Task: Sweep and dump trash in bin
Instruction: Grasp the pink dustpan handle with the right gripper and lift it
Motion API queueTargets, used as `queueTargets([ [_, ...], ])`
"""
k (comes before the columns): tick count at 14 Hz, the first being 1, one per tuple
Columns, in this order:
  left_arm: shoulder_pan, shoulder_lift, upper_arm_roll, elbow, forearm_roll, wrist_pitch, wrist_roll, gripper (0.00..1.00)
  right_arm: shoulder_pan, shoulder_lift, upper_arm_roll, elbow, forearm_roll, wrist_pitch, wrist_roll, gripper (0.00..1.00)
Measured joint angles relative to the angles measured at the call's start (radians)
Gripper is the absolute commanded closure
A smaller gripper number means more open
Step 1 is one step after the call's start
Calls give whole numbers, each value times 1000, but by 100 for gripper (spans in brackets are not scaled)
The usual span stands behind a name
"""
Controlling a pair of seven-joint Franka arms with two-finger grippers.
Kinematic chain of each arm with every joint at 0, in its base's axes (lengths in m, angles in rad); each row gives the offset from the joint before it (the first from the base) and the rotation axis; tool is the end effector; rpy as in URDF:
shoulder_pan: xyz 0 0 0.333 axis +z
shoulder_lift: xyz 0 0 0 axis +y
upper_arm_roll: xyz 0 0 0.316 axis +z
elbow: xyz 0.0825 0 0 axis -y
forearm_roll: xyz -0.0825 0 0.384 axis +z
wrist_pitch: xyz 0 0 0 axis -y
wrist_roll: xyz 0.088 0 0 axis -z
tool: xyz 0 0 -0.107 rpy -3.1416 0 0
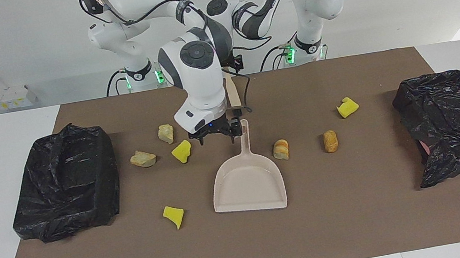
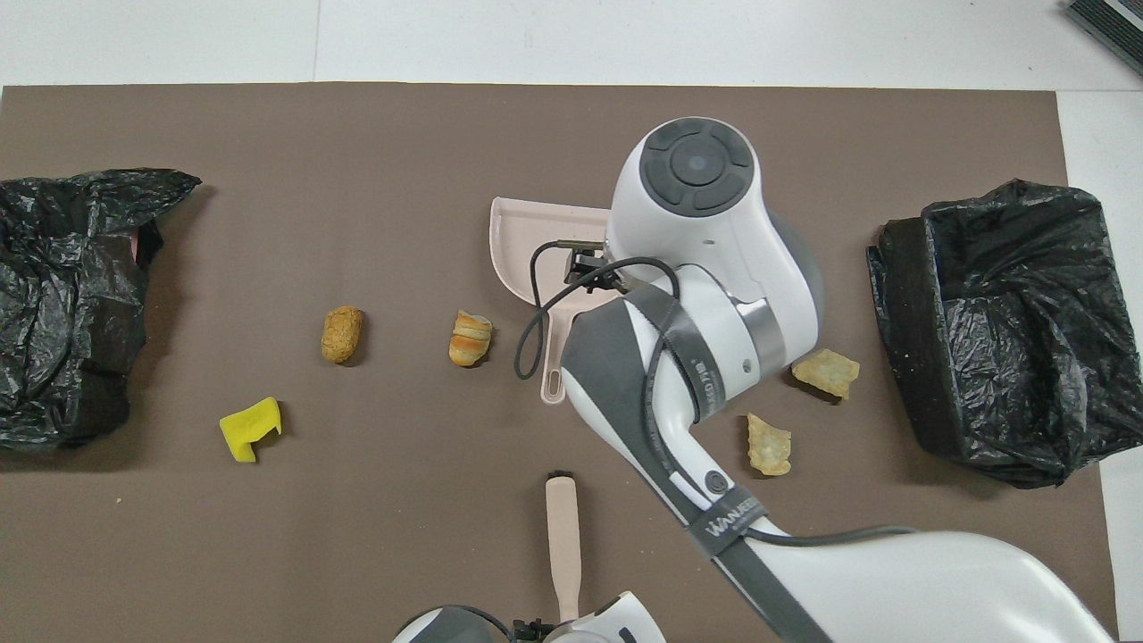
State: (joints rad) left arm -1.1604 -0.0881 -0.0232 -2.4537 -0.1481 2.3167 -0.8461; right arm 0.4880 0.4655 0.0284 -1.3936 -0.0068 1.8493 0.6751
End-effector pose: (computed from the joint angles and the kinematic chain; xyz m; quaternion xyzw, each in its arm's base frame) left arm 0.1731 -0.4316 0.3277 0.9915 -0.1166 -0.0571 0.0068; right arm 0.6056 0.3392 0.4405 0.9968 -0.0798 -0.0057 0.0001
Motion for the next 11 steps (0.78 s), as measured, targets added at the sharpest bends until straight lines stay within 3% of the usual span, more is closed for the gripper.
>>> queueTargets([
  [1, 0, -1, 0, 0, 0, 0, 0, 11, 18, 24, 0, 12, 0, 13, 20, 0],
  [4, 0, -6, 0, 1, 0, -15, 0, 39, 53, 69, 0, 18, 1, 61, 55, 0],
  [6, 0, -6, 0, 1, 0, -23, 0, 67, 77, 85, 0, 11, 2, 94, 64, 0],
  [7, 0, -6, 0, 1, 0, -26, 0, 82, 90, 89, 1, 3, 2, 97, 70, 8],
  [8, 0, -7, 0, 1, 0, -28, 0, 100, 98, 92, 1, -7, 3, 98, 75, 8],
  [11, 0, -18, 2, 4, -1, -75, -3, 100, 100, 93, -1, -49, 8, 113, 76, 13],
])
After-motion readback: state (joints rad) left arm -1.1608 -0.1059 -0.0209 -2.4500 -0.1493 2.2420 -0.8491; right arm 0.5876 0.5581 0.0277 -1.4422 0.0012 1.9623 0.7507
